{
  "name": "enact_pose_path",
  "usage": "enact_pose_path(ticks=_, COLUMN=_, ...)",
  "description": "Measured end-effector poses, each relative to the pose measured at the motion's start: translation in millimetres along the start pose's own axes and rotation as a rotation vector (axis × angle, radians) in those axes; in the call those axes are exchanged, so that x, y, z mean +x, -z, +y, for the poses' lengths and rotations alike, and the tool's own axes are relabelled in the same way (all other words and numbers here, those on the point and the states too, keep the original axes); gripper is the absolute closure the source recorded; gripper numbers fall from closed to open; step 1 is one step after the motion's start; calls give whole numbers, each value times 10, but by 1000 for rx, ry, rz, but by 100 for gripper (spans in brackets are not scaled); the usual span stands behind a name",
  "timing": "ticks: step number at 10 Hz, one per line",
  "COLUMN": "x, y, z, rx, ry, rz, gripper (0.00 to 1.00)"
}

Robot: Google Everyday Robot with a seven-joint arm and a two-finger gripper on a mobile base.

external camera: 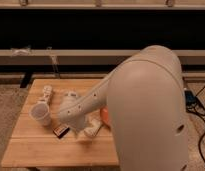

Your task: Wipe the white sponge on the table

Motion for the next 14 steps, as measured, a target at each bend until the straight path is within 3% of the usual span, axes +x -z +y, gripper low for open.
enact_pose_path(ticks=9, x=-52, y=-226, z=-56, rx=29, ry=-22, rz=29, gripper=20)
enact_pose_path(ticks=10, x=-55, y=-257, z=-59, rx=34, ry=-24, rz=36, gripper=25)
enact_pose_path(ticks=14, x=-69, y=-317, z=-64, rx=50, ry=-29, rz=52, gripper=64)
